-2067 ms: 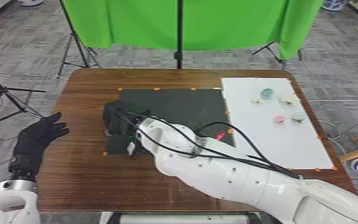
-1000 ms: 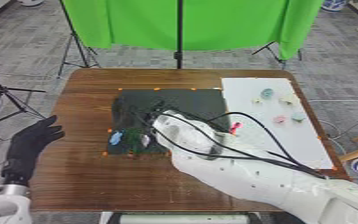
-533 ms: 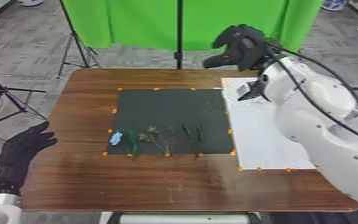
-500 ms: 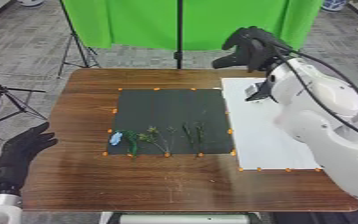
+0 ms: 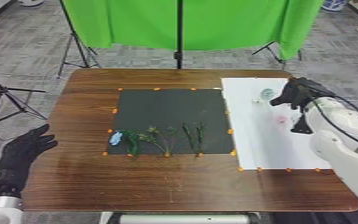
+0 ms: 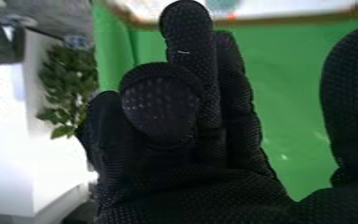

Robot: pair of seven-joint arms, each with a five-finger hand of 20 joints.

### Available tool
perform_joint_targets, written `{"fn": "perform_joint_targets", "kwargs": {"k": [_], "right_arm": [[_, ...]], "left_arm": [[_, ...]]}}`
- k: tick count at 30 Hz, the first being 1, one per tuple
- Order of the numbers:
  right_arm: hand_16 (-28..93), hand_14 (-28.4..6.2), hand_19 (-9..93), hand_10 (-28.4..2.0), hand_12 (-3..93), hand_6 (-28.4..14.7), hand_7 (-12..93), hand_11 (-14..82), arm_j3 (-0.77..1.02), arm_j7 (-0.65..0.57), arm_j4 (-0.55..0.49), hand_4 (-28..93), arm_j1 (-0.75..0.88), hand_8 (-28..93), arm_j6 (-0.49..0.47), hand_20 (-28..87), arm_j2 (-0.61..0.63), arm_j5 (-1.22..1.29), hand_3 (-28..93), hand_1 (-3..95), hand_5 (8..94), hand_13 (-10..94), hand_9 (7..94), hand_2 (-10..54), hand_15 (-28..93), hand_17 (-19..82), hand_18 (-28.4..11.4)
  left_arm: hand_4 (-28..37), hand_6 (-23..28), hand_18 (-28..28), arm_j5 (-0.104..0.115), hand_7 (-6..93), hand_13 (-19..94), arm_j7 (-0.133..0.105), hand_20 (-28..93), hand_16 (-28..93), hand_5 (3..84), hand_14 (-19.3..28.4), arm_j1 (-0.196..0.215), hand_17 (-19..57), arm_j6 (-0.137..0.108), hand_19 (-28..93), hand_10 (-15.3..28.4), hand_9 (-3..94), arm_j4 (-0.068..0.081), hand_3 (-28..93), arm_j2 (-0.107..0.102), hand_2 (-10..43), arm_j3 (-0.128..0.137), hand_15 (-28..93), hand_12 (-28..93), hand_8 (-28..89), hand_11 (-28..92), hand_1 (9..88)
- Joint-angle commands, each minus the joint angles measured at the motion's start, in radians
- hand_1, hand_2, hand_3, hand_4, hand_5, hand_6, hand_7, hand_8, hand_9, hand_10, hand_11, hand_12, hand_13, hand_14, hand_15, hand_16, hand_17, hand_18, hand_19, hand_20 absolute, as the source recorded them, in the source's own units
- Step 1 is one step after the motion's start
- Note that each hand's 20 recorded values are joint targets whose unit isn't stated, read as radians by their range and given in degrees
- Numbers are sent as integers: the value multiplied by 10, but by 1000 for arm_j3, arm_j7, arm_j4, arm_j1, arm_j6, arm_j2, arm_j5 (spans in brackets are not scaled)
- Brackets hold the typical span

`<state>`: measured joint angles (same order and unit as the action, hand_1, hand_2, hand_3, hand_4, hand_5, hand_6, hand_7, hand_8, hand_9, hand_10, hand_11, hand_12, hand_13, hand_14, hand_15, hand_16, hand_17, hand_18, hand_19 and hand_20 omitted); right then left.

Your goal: Arrange flowers

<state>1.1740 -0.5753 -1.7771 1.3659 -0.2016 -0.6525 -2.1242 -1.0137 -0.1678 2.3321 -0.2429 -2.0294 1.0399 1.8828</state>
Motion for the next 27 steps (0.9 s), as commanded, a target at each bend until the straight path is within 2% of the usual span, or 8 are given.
{"fn": "perform_joint_targets", "kwargs": {"k": [1, 10, 15, 17, 18, 20, 23, 27], "right_arm": [[348, -58, 932, -145, 291, -7, 125, 299, -29, -20, 40, -107, 29, -71, 16, 545, -20, -3, 624, 279, 629, 856, 796, -95, 610, 583, -173], [350, -48, 932, -137, 288, 1, 135, 305, -24, -38, 57, -112, 81, -75, 10, 544, -37, -9, 636, 293, 633, 871, 799, -95, 601, 588, -171], [351, -34, 932, -126, 284, 6, 152, 308, -55, -41, 71, -122, 97, -80, 150, 538, -44, -13, 661, 378, 650, 880, 805, -95, 591, 597, -161], [355, -26, 932, -118, 342, 5, 165, 280, -68, -42, 76, -144, 102, -34, 211, 535, -44, -24, 657, 439, 666, 890, 823, -95, 584, 605, -153], [358, -21, 932, -108, 396, -1, 174, 235, -76, -42, 81, -136, 102, 48, 244, 532, -45, -28, 619, 493, 681, 896, 841, -95, 581, 610, -147], [362, -12, 932, -93, 466, -18, 192, 152, -80, -38, 83, -127, 102, 129, 292, 528, -45, -16, 563, 575, 730, 905, 876, -95, 572, 620, -137], [364, -8, 932, -86, 473, -26, 241, 141, -48, -36, 51, -135, 102, 152, 326, 523, -52, 8, 568, 621, 778, 917, 900, -95, 566, 634, -129], [368, -2, 932, -88, 473, -28, 248, 138, -46, -13, -29, -136, 26, 143, 402, 516, -52, 14, 567, 635, 788, 923, 907, -95, 560, 644, -124]], "left_arm": [[-283, 78, 139, -9, 87, 389, 14, 213, -16, 441, 197, 9, 108, 3, 171, 152, 444, 2, 634, 11, 146, -11, 281, 129, -57, 225, 243], [-283, 78, 140, -9, 87, 389, 16, 213, -16, 441, 195, 14, 108, 10, 170, 152, 444, 1, 634, 17, 145, -11, 280, 129, -57, 225, 242], [-283, 78, 140, -7, 87, 389, 14, 213, -16, 441, 196, 16, 108, 10, 170, 152, 445, 0, 635, 17, 144, -7, 281, 129, -57, 225, 243], [-283, 78, 140, -9, 87, 389, 15, 213, -16, 441, 196, 15, 108, 11, 170, 152, 445, 0, 635, 17, 144, -8, 280, 129, -57, 225, 243], [-283, 78, 140, -10, 88, 389, 16, 213, -16, 441, 196, 14, 108, 12, 170, 152, 444, 0, 635, 17, 144, -9, 280, 129, -56, 226, 243], [-283, 78, 139, -10, 87, 389, 18, 213, -16, 441, 196, 15, 108, 12, 170, 152, 445, -1, 635, 19, 144, -9, 281, 129, -57, 225, 243], [-283, 78, 139, -9, 86, 389, 17, 213, -16, 441, 196, 20, 108, 9, 170, 152, 444, -2, 633, 19, 144, -6, 281, 129, -57, 225, 244], [-283, 78, 139, -8, 86, 389, 21, 213, -16, 440, 196, 24, 108, 11, 170, 152, 444, -3, 634, 15, 144, 0, 280, 129, -56, 225, 244]]}}
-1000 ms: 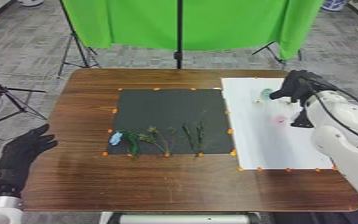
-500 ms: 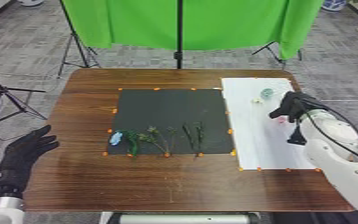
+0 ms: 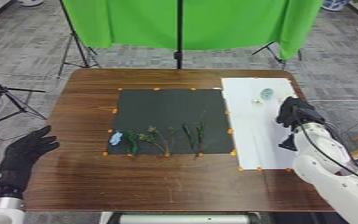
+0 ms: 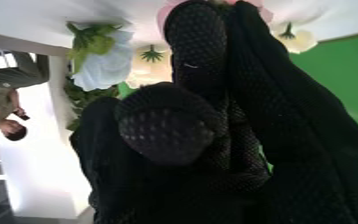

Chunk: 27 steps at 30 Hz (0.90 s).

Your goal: Arrange flowers

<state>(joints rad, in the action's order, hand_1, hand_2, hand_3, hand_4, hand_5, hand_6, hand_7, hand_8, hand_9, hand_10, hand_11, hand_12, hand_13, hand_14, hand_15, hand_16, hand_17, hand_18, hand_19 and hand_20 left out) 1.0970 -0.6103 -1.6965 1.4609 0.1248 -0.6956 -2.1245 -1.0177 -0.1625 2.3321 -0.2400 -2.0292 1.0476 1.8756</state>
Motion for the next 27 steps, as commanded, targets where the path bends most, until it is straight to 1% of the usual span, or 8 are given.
{"fn": "perform_joint_targets", "kwargs": {"k": [1, 7, 12, 17, 19, 21, 24, 27], "right_arm": [[369, -1, 932, -89, 474, -29, 249, 138, 21, 33, -128, -136, -103, 142, 94, 515, -14, 17, 568, 635, 788, 924, 907, -95, 559, 644, -124], [377, 0, 932, -91, 478, -29, 257, 138, -157, 119, -170, -136, -391, 139, 138, 520, -124, 66, 577, 631, 790, 928, 912, -95, 558, 648, -122], [380, 0, 932, -90, 480, -28, 259, 136, -353, 189, -79, -137, -564, 140, 111, 526, -318, 106, 577, 629, 789, 928, 913, -95, 560, 649, -121], [381, 1, 932, -88, 481, -26, 261, 136, -487, 235, 51, -140, -637, 141, 65, 528, -482, 109, 575, 631, 788, 928, 913, -95, 560, 649, -120], [382, 1, 932, -88, 480, -25, 262, 135, -512, 236, 97, -143, -645, 140, 41, 529, -533, 116, 576, 629, 787, 928, 914, -95, 561, 650, -120], [383, 1, 932, -87, 481, -25, 263, 135, -537, 231, 137, -144, -647, 139, 26, 532, -571, 119, 577, 627, 786, 928, 913, -95, 561, 650, -120], [383, 1, 932, -86, 482, -25, 265, 135, -556, 229, 187, -150, -642, 137, -17, 533, -616, 132, 574, 630, 785, 927, 912, -95, 563, 650, -119], [383, 1, 932, -86, 480, -24, 266, 134, -584, 220, 221, -149, -632, 136, -35, 534, -642, 118, 574, 629, 784, 927, 911, -95, 563, 650, -119]], "left_arm": [[-283, 78, 140, -4, 86, 389, 17, 213, -16, 440, 196, 24, 108, 9, 170, 152, 444, -4, 633, 6, 144, 8, 280, 129, -56, 225, 244], [-283, 79, 140, -5, 86, 389, 24, 213, -16, 441, 196, 4, 108, 17, 170, 152, 444, 4, 634, -10, 144, -2, 281, 129, -56, 225, 244], [-283, 79, 140, -3, 86, 389, 23, 213, -16, 441, 196, -15, 108, 22, 170, 152, 444, 13, 633, -23, 143, -12, 281, 129, -56, 225, 244], [-283, 79, 139, -6, 86, 389, 20, 213, -16, 441, 196, -51, 108, 28, 170, 152, 445, 29, 630, -33, 144, -38, 281, 129, -56, 225, 246], [-283, 79, 140, 4, 86, 390, 11, 213, -16, 441, 196, -69, 108, 19, 170, 152, 445, 36, 622, -37, 150, -56, 280, 129, -56, 225, 246], [-283, 79, 140, 10, 85, 393, 2, 213, -17, 442, 197, -87, 108, 22, 171, 153, 446, 44, 610, -41, 174, -70, 279, 128, -57, 225, 241], [-283, 78, 142, 11, 86, 397, -8, 213, -19, 445, 197, -98, 108, 30, 172, 153, 452, 49, 588, -42, 223, -74, 276, 128, -57, 224, 230], [-283, 77, 142, 18, 86, 399, -18, 213, -19, 446, 197, -106, 108, 22, 173, 153, 454, 54, 575, -44, 247, -77, 276, 128, -57, 224, 231]]}}
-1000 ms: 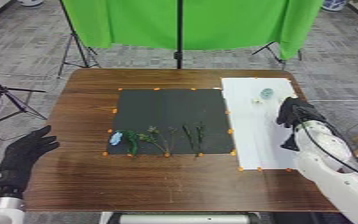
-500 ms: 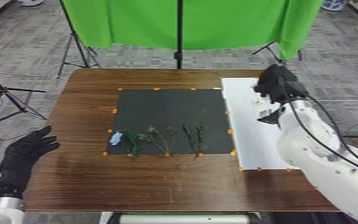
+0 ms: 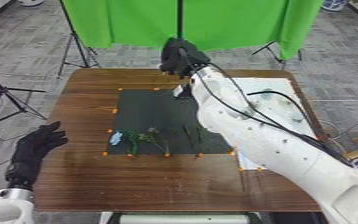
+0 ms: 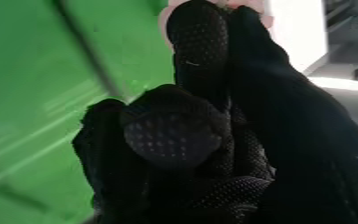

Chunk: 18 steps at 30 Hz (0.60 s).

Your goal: Arrange flowers

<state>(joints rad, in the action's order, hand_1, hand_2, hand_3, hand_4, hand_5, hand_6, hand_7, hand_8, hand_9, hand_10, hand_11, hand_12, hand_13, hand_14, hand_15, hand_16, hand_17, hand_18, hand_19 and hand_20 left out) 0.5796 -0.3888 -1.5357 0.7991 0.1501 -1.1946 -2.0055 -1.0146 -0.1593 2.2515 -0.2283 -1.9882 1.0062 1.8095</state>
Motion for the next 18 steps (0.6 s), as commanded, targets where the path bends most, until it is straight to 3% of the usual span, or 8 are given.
{"fn": "perform_joint_targets", "kwargs": {"k": [1, 4, 9, 18], "right_arm": [[384, 0, 932, -86, 480, -23, 268, 135, -69, 0, 69, -150, 38, 136, -80, 535, -151, -7, 572, 629, 782, 927, 911, -95, 564, 650, -120], [383, 0, 932, -86, 479, -22, 269, 134, -96, -17, 81, -151, 43, 134, -98, 536, -150, -21, 571, 629, 780, 927, 911, -95, 566, 649, -120], [384, -2, 932, -85, 478, -21, 271, 132, -96, -26, 100, -152, 59, 131, -119, 540, -165, -22, 574, 622, 776, 925, 909, -95, 568, 647, -120], [385, -2, 932, -83, 478, -16, 273, 130, -118, -37, 120, -151, 65, 126, -125, 547, -199, -9, 579, 609, 769, 920, 907, -95, 573, 643, -124]], "left_arm": [[-283, 76, 142, 17, 87, 400, -22, 213, -19, 446, 197, -20, 108, 7, 173, 153, 455, 11, 574, 0, 252, -9, 276, 128, -57, 223, 230], [-283, 76, 142, 15, 87, 400, -21, 212, -18, 447, 197, -34, 108, 18, 174, 152, 455, 19, 582, -2, 258, -13, 276, 129, -58, 224, 221], [-283, 76, 142, 21, 87, 401, -22, 212, -18, 448, 197, -33, 108, 12, 174, 153, 456, 19, 591, -6, 251, -15, 277, 129, -58, 223, 211], [-283, 78, 142, 14, 84, 397, -11, 212, -17, 447, 198, -49, 108, 24, 173, 154, 455, 24, 596, -15, 233, -21, 275, 130, -57, 221, 211]]}}
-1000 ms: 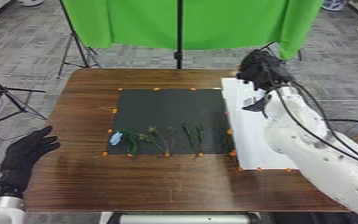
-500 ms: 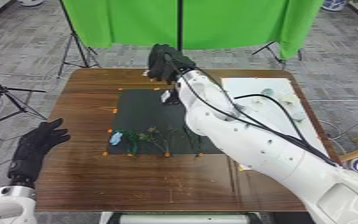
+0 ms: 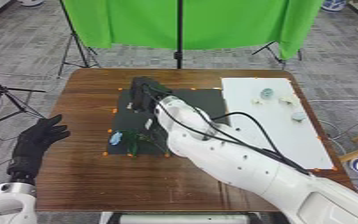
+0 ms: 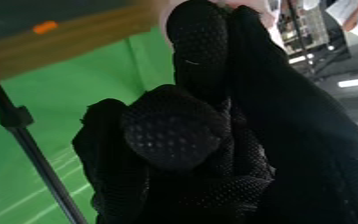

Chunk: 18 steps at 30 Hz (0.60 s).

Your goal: Arrange flowers

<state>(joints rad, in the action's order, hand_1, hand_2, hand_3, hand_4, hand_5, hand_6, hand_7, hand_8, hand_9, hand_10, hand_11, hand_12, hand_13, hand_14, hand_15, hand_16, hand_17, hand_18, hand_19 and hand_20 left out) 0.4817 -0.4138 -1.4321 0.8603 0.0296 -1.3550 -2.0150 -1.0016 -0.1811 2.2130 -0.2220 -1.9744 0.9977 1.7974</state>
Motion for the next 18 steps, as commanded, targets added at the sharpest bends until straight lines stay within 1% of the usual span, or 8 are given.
{"fn": "perform_joint_targets", "kwargs": {"k": [1, 3, 4, 5, 9, 13, 14, 18], "right_arm": [[384, -2, 932, -83, 479, -16, 273, 130, -23, -14, 19, -152, 5, 126, -5, 548, -44, -2, 579, 609, 769, 920, 907, -95, 573, 643, -124], [384, -2, 932, -82, 480, -15, 274, 130, -32, -14, 28, -153, 4, 125, 3, 549, -52, -6, 579, 609, 768, 919, 907, -95, 574, 642, -125], [384, -2, 932, -82, 478, -14, 275, 129, -32, -8, 32, -153, 7, 125, 0, 550, -57, -10, 579, 609, 768, 919, 907, -95, 574, 642, -124], [384, -2, 932, -82, 478, -14, 275, 129, -39, -14, 33, -153, 4, 124, 11, 550, -56, -7, 579, 608, 768, 919, 907, -95, 574, 642, -125], [382, -3, 932, -82, 474, -16, 274, 126, -54, -20, 40, -155, 1, 120, 21, 551, -58, 1, 579, 608, 767, 919, 906, -95, 575, 643, -124], [381, -4, 932, -82, 455, -14, 261, 110, -52, -20, 50, -153, 8, 109, 13, 554, -64, 7, 582, 604, 763, 917, 903, -95, 576, 642, -125], [381, -4, 932, -82, 453, -14, 258, 107, -54, -19, 51, -152, 10, 108, 11, 554, -64, 3, 583, 601, 762, 917, 901, -95, 577, 641, -125], [381, -5, 932, -85, 449, -14, 250, 104, -55, -15, 57, -152, 18, 104, 2, 555, -63, -5, 584, 592, 757, 915, 899, -95, 577, 638, -126]], "left_arm": [[-283, 78, 142, 1, 84, 397, 12, 212, -16, 447, 198, -14, 108, 18, 173, 154, 454, 11, 595, -8, 233, -12, 276, 130, -57, 221, 211], [-283, 78, 141, 0, 84, 396, 11, 211, -16, 446, 198, -24, 108, 19, 172, 154, 454, 14, 591, -11, 229, -20, 275, 130, -56, 221, 216], [-283, 78, 141, -3, 83, 396, 11, 211, -16, 445, 198, -21, 108, 21, 171, 154, 454, 12, 591, -5, 229, -18, 275, 130, -57, 220, 216], [-283, 79, 141, -6, 82, 395, 12, 211, -15, 445, 198, -32, 108, 27, 171, 154, 453, 18, 592, -7, 228, -23, 275, 130, -57, 220, 216], [-283, 79, 141, -8, 82, 395, 13, 211, -15, 445, 198, -31, 107, 34, 170, 154, 453, 19, 591, -11, 228, -21, 275, 130, -55, 220, 216], [-283, 79, 141, -6, 82, 395, 8, 212, -15, 445, 199, -25, 107, 31, 170, 154, 453, 17, 593, -9, 227, -21, 275, 130, -56, 220, 215], [-283, 78, 141, -8, 82, 395, 17, 212, -15, 444, 199, -37, 108, 24, 170, 154, 453, 18, 594, -11, 226, -30, 275, 130, -55, 220, 215], [-283, 79, 141, -6, 82, 394, 15, 212, -15, 444, 199, -32, 107, 32, 169, 155, 452, 19, 595, -7, 222, -23, 275, 130, -56, 220, 214]]}}
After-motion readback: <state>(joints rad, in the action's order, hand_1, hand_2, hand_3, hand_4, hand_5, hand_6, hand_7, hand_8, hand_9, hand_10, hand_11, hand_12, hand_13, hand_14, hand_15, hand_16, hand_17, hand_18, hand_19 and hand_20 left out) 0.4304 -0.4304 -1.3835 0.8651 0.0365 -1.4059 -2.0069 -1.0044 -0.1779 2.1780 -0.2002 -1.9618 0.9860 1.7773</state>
